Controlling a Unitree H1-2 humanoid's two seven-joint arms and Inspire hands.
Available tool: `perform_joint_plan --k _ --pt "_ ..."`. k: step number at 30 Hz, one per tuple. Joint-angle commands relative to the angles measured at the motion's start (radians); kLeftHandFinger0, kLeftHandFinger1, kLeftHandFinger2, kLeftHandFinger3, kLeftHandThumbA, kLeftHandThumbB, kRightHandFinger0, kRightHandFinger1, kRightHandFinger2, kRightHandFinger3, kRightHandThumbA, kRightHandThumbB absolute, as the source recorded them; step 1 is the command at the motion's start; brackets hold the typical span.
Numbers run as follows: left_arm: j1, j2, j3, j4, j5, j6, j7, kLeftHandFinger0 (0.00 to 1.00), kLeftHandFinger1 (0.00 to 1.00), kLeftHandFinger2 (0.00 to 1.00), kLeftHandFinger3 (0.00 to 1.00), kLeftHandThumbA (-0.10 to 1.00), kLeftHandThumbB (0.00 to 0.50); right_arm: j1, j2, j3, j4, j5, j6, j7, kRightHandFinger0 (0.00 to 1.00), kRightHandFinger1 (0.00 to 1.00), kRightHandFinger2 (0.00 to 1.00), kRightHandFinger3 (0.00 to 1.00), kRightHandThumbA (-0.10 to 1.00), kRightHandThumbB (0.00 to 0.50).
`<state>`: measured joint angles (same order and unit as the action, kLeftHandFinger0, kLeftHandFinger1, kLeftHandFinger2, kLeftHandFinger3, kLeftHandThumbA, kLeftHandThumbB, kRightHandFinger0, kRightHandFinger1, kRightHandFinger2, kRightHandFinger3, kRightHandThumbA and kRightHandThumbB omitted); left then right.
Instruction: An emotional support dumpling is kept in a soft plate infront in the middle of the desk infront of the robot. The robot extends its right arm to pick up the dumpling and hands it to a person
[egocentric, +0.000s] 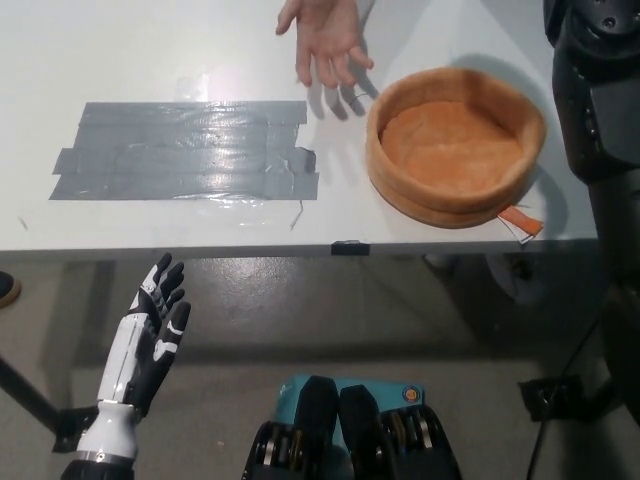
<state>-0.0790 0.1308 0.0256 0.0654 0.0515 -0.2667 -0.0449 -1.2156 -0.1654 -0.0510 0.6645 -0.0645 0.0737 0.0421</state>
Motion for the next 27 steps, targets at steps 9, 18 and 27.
perform_joint_plan --k 9,18,27 --pt "0.0 0.011 -0.003 -0.034 0.01 0.002 -0.001 1.0 1.0 1.0 1.0 0.85 0.331 -0.183 -0.017 0.233 0.281 -0.216 -0.07 -0.092 0.04 0.4 0.75 0.64 -0.1 0.138" --pt "-0.008 0.012 -0.009 -0.02 0.017 -0.027 -0.002 1.0 1.0 1.0 1.0 0.85 0.322 -0.291 0.047 0.361 0.605 -0.262 -0.169 -0.151 0.0 0.23 0.64 0.41 -0.1 0.182" --pt "-0.002 0.017 -0.016 -0.042 0.037 -0.02 0.001 1.0 1.0 1.0 1.0 0.86 0.307 -0.29 0.123 0.416 0.727 -0.287 -0.137 -0.176 0.0 0.37 0.78 0.78 -0.1 0.175"
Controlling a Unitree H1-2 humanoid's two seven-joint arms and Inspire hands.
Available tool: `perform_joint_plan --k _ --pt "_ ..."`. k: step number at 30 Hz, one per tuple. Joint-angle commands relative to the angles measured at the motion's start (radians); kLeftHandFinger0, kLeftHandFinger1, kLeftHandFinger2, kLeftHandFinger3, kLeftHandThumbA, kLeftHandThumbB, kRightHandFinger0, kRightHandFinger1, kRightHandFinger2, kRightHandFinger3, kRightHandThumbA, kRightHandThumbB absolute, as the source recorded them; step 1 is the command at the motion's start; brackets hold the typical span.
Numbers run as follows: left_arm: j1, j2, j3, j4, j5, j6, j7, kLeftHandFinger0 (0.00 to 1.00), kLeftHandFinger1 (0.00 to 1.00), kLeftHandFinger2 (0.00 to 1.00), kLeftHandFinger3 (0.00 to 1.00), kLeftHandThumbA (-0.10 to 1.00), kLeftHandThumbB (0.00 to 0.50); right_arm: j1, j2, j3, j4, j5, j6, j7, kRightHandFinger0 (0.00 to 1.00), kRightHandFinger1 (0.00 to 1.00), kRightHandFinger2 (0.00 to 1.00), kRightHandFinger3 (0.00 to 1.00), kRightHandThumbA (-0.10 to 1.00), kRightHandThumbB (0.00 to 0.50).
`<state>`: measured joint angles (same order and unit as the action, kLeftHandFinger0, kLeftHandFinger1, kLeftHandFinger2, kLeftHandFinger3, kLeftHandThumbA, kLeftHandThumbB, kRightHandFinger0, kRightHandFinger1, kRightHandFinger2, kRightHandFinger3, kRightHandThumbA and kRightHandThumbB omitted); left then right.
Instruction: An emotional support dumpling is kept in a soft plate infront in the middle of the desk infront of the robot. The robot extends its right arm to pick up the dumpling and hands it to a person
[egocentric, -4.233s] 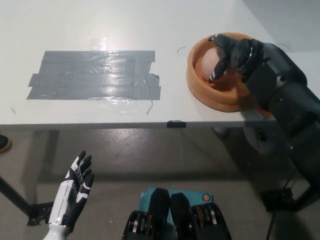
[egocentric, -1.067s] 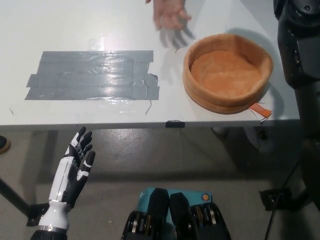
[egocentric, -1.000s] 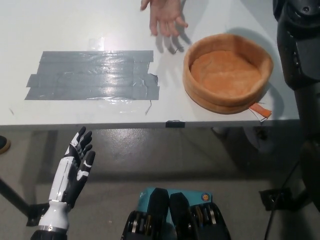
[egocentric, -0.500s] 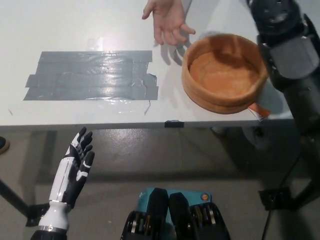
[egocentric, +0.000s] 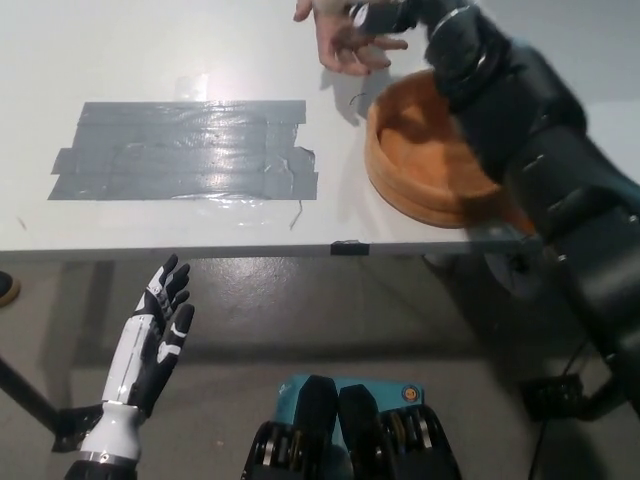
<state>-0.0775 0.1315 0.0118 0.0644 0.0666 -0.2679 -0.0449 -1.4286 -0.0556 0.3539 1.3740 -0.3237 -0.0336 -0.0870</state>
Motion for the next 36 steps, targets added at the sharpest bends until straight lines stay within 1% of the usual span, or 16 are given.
perform_joint_plan --k 1,3,5,8,10,11,12,13,15,18,20,21,26,29,32,36 --pt "-0.004 0.016 0.0 -0.04 0.015 -0.016 0.0 1.0 1.0 1.0 1.0 0.85 0.314 -0.078 0.018 0.012 0.019 -0.027 -0.022 -0.046 0.0 0.4 0.84 0.85 -0.1 0.164" --pt "-0.009 0.014 0.002 -0.041 0.007 -0.007 -0.001 1.0 1.0 1.0 1.0 0.85 0.337 -0.074 0.027 0.009 0.025 -0.025 -0.026 -0.053 0.0 0.41 0.84 0.84 -0.1 0.173" --pt "-0.009 0.014 0.002 -0.043 0.007 -0.006 -0.002 1.0 1.0 1.0 1.0 0.85 0.33 -0.071 0.032 0.02 0.028 -0.037 -0.032 -0.056 0.0 0.41 0.84 0.83 -0.1 0.167" --pt "-0.005 0.013 0.001 -0.047 0.001 -0.003 -0.006 1.0 1.0 1.0 1.0 0.83 0.331 -0.061 0.043 0.041 0.035 -0.058 -0.02 -0.059 0.03 0.41 0.75 0.72 -0.1 0.216" --pt "0.004 0.014 -0.003 -0.051 0.006 0.001 -0.008 1.0 1.0 1.0 1.0 0.84 0.326 -0.055 0.045 0.058 0.04 -0.07 0.008 -0.023 0.5 0.81 1.0 1.0 0.22 0.255" --pt "0.012 0.012 -0.004 -0.053 0.002 -0.002 -0.01 1.0 1.0 1.0 1.0 0.84 0.326 -0.049 0.045 0.059 0.04 -0.065 0.015 0.013 0.73 1.0 1.0 1.0 0.34 0.296" --pt "0.014 0.009 -0.006 -0.053 -0.004 -0.003 -0.012 1.0 1.0 1.0 1.0 0.83 0.334 -0.046 0.041 0.059 0.041 -0.057 0.035 0.069 1.0 1.0 1.0 1.0 0.47 0.381" --pt "0.014 0.008 -0.007 -0.053 -0.006 -0.002 -0.012 1.0 1.0 1.0 1.0 0.83 0.334 -0.045 0.041 0.06 0.041 -0.057 0.04 0.076 1.0 1.0 1.0 1.0 0.47 0.381" --pt "0.01 0.009 -0.004 -0.052 0.002 -0.006 -0.006 1.0 1.0 1.0 1.0 0.83 0.333 -0.045 0.035 0.073 0.037 -0.072 0.059 0.092 1.0 1.0 1.0 1.0 0.62 0.448" --pt "0.002 0.013 -0.001 -0.048 0.002 -0.008 -0.005 1.0 1.0 1.0 1.0 0.83 0.332 -0.049 0.032 0.079 0.034 -0.078 0.065 0.1 1.0 1.0 1.0 1.0 0.63 0.446" --pt "0.013 0.013 -0.002 -0.043 0.009 -0.015 -0.002 1.0 1.0 1.0 1.0 0.85 0.337 -0.051 0.023 0.087 0.027 -0.086 0.072 0.1 1.0 1.0 1.0 1.0 0.84 0.482" --pt "0.016 0.014 -0.004 -0.043 0.008 -0.017 -0.004 1.0 1.0 1.0 1.0 0.85 0.335 -0.05 0.02 0.085 0.025 -0.085 0.068 0.095 1.0 1.0 1.0 1.0 0.86 0.489" --pt "0.02 0.012 -0.005 -0.04 0.005 -0.016 -0.007 1.0 1.0 1.0 1.0 0.84 0.329 -0.06 0.01 0.03 0.003 -0.039 0.054 0.063 1.0 1.0 1.0 1.0 0.85 0.496" --pt "0.02 0.01 -0.002 -0.035 -0.001 -0.026 -0.004 1.0 1.0 1.0 1.0 0.83 0.327 -0.067 0.004 -0.007 -0.017 -0.022 0.028 0.036 1.0 1.0 1.0 1.0 0.89 0.5" --pt "0.029 0.012 -0.002 -0.035 0.006 -0.031 -0.001 1.0 1.0 1.0 1.0 0.83 0.313 -0.076 0.001 -0.075 -0.058 0.015 -0.014 -0.03 1.0 1.0 1.0 1.0 0.84 0.5" --pt "0.018 0.012 0.002 -0.04 -0.008 -0.013 -0.006 1.0 1.0 1.0 1.0 0.83 0.334 -0.108 -0.012 -0.131 -0.091 0.033 -0.056 -0.081 1.0 1.0 1.0 1.0 0.83 0.493"
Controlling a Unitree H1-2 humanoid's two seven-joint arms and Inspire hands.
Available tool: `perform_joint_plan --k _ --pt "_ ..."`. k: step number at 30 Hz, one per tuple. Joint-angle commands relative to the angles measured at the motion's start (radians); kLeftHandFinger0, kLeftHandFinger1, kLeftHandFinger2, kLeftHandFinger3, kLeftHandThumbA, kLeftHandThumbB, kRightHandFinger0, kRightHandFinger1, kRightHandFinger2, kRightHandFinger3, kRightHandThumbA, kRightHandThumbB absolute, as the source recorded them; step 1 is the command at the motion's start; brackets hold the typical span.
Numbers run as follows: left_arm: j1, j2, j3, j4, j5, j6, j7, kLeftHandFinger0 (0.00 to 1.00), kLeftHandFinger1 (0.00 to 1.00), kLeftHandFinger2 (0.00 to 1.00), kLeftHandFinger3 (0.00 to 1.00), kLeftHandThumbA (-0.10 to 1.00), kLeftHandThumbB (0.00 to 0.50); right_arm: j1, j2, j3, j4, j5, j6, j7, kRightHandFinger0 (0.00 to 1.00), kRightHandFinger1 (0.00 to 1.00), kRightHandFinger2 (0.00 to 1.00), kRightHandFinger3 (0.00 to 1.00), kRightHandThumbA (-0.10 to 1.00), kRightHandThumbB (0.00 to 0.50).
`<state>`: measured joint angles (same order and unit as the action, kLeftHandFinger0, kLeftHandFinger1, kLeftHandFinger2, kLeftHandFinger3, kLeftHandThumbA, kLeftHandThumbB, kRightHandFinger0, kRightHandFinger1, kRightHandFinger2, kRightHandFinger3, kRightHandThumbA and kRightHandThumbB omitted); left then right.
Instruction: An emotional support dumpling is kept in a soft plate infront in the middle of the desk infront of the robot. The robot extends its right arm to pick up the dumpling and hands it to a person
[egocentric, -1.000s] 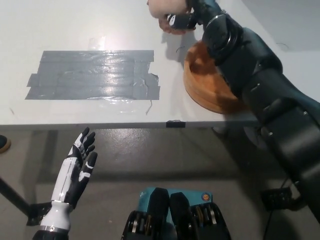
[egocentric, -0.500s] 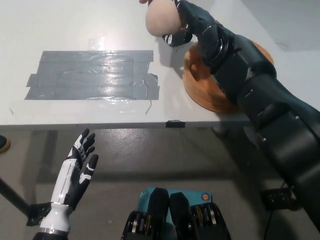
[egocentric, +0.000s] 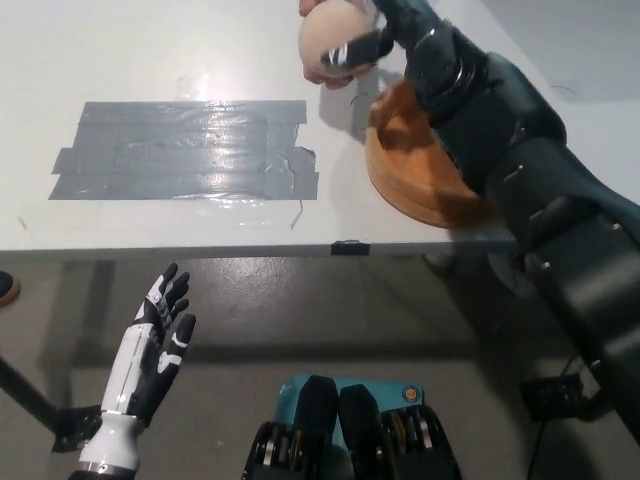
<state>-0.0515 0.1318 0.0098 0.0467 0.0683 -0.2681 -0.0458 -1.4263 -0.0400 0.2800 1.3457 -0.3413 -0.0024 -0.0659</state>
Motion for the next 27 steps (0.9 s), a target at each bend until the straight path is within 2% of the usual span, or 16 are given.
perform_joint_plan --k 1,6,8,11,14,16,17,18,21,22,23,25,27 --pt "-0.005 0.013 0.006 -0.022 -0.002 -0.017 0.0 1.0 1.0 1.0 1.0 0.84 0.333 -0.119 -0.032 -0.07 -0.068 0.053 -0.105 -0.116 1.0 1.0 1.0 1.0 0.82 0.494" --pt "-0.005 0.013 0.005 -0.024 -0.008 -0.02 -0.004 1.0 1.0 1.0 1.0 0.83 0.322 -0.151 -0.062 -0.091 -0.09 0.04 -0.111 -0.137 1.0 1.0 1.0 1.0 0.86 0.499" --pt "-0.005 0.015 0.003 -0.025 0.008 -0.02 0.0 1.0 1.0 1.0 1.0 0.83 0.3 -0.163 -0.08 -0.099 -0.101 0.041 -0.109 -0.135 1.0 1.0 1.0 1.0 0.87 0.499" --pt "-0.005 0.017 0.004 -0.021 -0.004 -0.024 -0.005 1.0 1.0 1.0 1.0 0.83 0.3 -0.167 -0.1 -0.105 -0.121 0.037 -0.1 -0.132 1.0 1.0 1.0 1.0 0.88 0.5" --pt "-0.004 0.016 0.005 -0.028 -0.006 -0.019 -0.005 1.0 1.0 1.0 1.0 0.81 0.3 -0.151 -0.127 -0.13 -0.173 0.054 -0.137 -0.127 1.0 1.0 1.0 1.0 0.87 0.499" --pt "-0.016 0.016 0.006 -0.027 -0.005 -0.014 -0.003 1.0 1.0 1.0 1.0 0.81 0.304 -0.13 -0.144 -0.139 -0.259 0.055 -0.134 -0.11 1.0 1.0 1.0 1.0 0.91 0.5" --pt "-0.021 0.017 0.006 -0.026 -0.004 -0.012 -0.003 1.0 1.0 1.0 1.0 0.82 0.308 -0.111 -0.152 -0.14 -0.317 0.052 -0.126 -0.101 1.0 1.0 1.0 1.0 0.95 0.5" --pt "-0.033 0.019 0.008 -0.02 -0.008 -0.011 -0.005 1.0 1.0 1.0 1.0 0.83 0.309 -0.075 -0.167 -0.143 -0.434 0.048 -0.099 -0.077 1.0 1.0 1.0 1.0 1.0 0.473" --pt "-0.057 0.022 0.011 0.001 -0.033 -0.023 -0.014 1.0 1.0 1.0 1.0 0.82 0.313 0.032 -0.201 -0.154 -0.749 0.058 -0.017 -0.004 1.0 1.0 1.0 1.0 1.0 0.465" --pt "-0.069 0.025 0.013 0.009 -0.027 -0.024 -0.012 1.0 1.0 1.0 1.0 0.83 0.325 0.107 -0.212 -0.165 -0.945 0.082 0.054 0.045 1.0 1.0 1.0 1.0 0.99 0.479" --pt "-0.081 0.024 0.014 0.009 -0.028 -0.014 -0.011 1.0 1.0 1.0 1.0 0.83 0.33 0.188 -0.225 -0.173 -1.132 0.11 0.107 0.086 1.0 1.0 1.0 1.0 0.98 0.457" --pt "-0.098 0.028 0.011 0.011 -0.008 -0.012 -0.006 1.0 1.0 1.0 1.0 0.86 0.324 0.27 -0.243 -0.172 -1.295 0.106 0.132 0.106 1.0 1.0 1.0 1.0 1.0 0.455" --pt "-0.116 0.026 0.01 0.021 -0.001 -0.016 -0.002 1.0 1.0 1.0 1.0 0.87 0.333 0.4 -0.259 -0.193 -1.483 0.166 0.144 0.128 1.0 1.0 1.0 1.0 1.0 0.448"
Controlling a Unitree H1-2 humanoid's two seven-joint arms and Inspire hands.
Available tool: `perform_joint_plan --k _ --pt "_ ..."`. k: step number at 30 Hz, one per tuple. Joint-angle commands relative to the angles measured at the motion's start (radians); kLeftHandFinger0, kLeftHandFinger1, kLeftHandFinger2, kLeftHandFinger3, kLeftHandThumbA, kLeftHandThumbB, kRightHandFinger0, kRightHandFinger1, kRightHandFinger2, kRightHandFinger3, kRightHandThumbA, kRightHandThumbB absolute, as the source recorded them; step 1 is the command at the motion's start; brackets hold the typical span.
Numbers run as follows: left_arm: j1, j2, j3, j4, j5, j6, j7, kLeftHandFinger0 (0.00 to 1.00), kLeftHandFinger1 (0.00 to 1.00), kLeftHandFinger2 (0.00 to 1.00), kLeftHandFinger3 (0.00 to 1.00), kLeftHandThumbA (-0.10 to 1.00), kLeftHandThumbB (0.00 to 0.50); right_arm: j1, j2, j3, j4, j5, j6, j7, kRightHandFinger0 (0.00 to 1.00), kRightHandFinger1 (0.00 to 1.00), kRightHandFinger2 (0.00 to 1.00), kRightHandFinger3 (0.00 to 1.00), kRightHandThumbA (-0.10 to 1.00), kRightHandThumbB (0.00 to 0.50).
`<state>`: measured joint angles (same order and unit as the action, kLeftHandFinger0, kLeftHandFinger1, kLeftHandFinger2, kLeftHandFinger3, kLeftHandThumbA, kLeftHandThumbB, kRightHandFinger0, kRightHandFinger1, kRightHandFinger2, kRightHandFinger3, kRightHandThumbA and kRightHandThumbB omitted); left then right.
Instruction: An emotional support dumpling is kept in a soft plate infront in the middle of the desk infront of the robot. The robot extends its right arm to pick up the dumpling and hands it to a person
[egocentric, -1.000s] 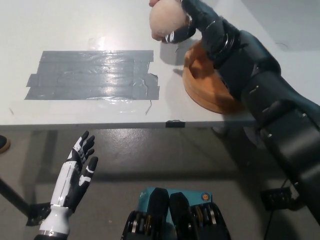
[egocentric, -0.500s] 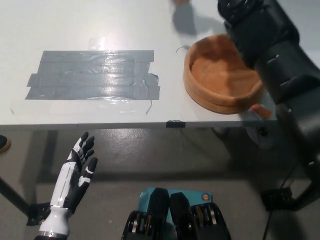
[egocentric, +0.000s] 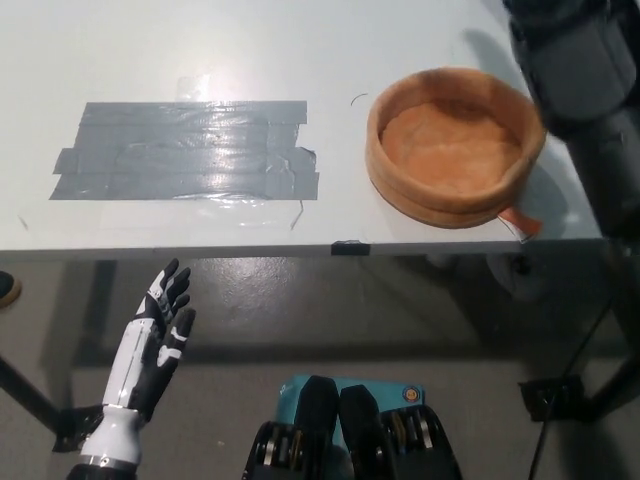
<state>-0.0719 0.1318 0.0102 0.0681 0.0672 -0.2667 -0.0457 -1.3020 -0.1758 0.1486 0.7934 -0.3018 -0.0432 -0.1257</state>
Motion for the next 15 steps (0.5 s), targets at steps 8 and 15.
perform_joint_plan --k 8,15 --pt "-0.119 0.027 0.01 0.009 0.001 -0.002 -0.002 1.0 1.0 1.0 1.0 0.86 0.296 0.589 -0.147 -0.077 -1.288 0.236 0.196 0.205 1.0 1.0 1.0 1.0 1.0 0.397" --pt "-0.118 0.031 0.016 0.017 -0.003 0.002 -0.001 1.0 1.0 1.0 1.0 0.85 0.307 0.849 -0.103 -0.019 -1.449 0.252 0.168 0.185 1.0 1.0 1.0 1.0 0.94 0.325"
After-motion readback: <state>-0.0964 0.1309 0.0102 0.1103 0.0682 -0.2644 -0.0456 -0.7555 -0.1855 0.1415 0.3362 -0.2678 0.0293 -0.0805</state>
